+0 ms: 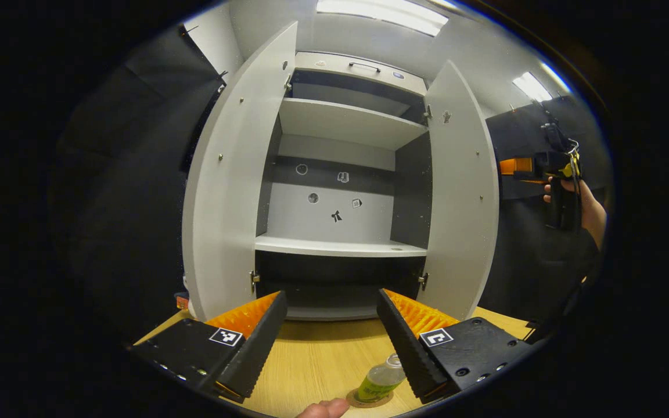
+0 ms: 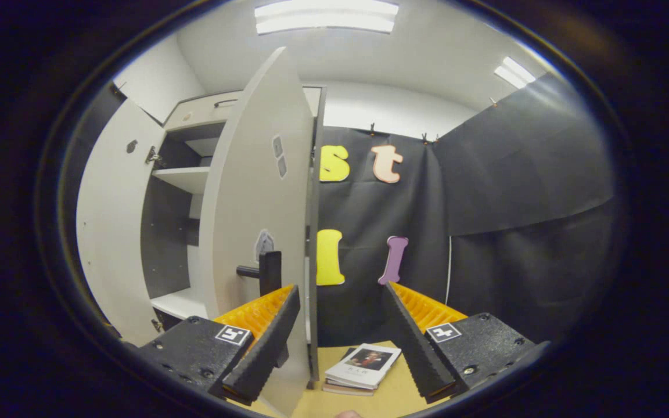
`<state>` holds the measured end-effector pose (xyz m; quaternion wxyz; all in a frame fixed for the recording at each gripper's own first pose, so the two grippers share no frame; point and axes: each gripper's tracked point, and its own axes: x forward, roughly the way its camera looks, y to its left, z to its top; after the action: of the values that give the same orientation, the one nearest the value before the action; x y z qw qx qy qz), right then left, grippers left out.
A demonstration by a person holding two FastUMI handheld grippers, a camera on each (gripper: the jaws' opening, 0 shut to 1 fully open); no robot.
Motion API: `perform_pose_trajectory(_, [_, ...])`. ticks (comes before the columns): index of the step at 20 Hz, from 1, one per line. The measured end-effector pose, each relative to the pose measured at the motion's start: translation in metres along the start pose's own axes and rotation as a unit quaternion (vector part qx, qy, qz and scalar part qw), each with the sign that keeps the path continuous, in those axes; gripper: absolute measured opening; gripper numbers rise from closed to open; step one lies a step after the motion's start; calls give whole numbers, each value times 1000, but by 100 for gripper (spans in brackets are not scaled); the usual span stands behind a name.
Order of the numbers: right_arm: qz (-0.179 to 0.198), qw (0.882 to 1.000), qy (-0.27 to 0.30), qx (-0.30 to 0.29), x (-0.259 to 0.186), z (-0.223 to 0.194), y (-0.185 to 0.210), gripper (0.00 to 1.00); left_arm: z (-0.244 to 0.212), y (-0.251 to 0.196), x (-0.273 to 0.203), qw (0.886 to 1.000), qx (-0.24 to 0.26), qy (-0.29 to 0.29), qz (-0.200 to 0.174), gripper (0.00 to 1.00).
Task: Grasp the bottle in the cabinet with the left hand and place it on the coaster, then close the right door with the right hand and the left door with the left hand.
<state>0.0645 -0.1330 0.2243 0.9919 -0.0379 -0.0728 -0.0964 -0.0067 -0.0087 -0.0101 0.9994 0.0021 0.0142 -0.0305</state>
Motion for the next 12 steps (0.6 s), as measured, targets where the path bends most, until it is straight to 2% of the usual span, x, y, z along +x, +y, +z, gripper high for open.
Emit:
perform_pose_trajectory(5, [62, 998, -10, -8, 14, -4, 64, 95, -5, 19, -14, 999, -5, 7, 33, 95])
perform_pose_trajectory(8, [114, 993, -8, 14, 25, -7, 98, 94, -1, 28, -22, 999, -6, 2, 47, 95])
perform_pose_trajectory(9, [119, 993, -6, 19, 31, -7, 108, 97, 0, 32, -25, 999, -7, 1, 52, 95])
perform_pose_trajectory(12, [122, 992, -16, 19, 32, 0, 114, 98, 3, 43, -32, 998, -6, -6, 69, 95])
